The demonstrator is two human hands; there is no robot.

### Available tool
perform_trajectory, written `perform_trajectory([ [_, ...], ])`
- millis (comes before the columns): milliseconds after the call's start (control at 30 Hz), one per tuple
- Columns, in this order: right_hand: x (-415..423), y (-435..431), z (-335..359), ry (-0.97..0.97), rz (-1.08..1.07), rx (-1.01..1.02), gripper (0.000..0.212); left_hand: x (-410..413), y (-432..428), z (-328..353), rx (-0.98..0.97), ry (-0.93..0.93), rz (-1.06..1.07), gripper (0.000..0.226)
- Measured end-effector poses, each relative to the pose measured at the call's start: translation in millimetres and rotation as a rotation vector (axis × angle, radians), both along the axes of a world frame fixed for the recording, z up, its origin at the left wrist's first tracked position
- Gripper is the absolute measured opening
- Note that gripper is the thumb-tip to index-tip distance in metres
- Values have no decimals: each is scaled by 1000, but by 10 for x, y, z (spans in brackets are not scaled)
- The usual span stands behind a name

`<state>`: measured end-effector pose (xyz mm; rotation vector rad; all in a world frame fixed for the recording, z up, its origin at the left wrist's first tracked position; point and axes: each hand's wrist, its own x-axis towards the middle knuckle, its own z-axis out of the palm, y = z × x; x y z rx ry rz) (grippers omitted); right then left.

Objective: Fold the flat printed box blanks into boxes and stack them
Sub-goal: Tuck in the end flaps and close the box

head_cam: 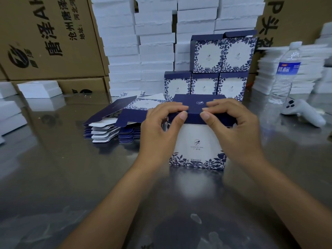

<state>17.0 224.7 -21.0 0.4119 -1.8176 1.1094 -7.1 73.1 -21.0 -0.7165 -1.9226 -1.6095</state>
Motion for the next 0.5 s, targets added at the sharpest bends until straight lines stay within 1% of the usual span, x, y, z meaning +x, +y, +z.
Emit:
perform_trajectory([
  [67, 15, 43, 2, -13, 4, -25, 10, -21, -33, 15, 20, -70, -74, 21],
  [167, 23, 85, -14, -27, 14, -69, 14, -41, -68, 41, 5, -75, -104, 24],
  [267, 1, 89, -34, -54, -4, -73, 21, -61, -75, 50, 22, -74, -107, 23],
  [333, -20, 81, -34, -77, 7, -86, 21, -67, -72, 55, 8, -68, -98, 22],
  [433, -41, 98, -34, -68, 8, -85, 19, -75, -91, 49, 7, -83, -116, 22],
  [500, -58, 136, -40, -58, 14, -86, 12, -81, -112, 39, 7, -96, -141, 22],
])
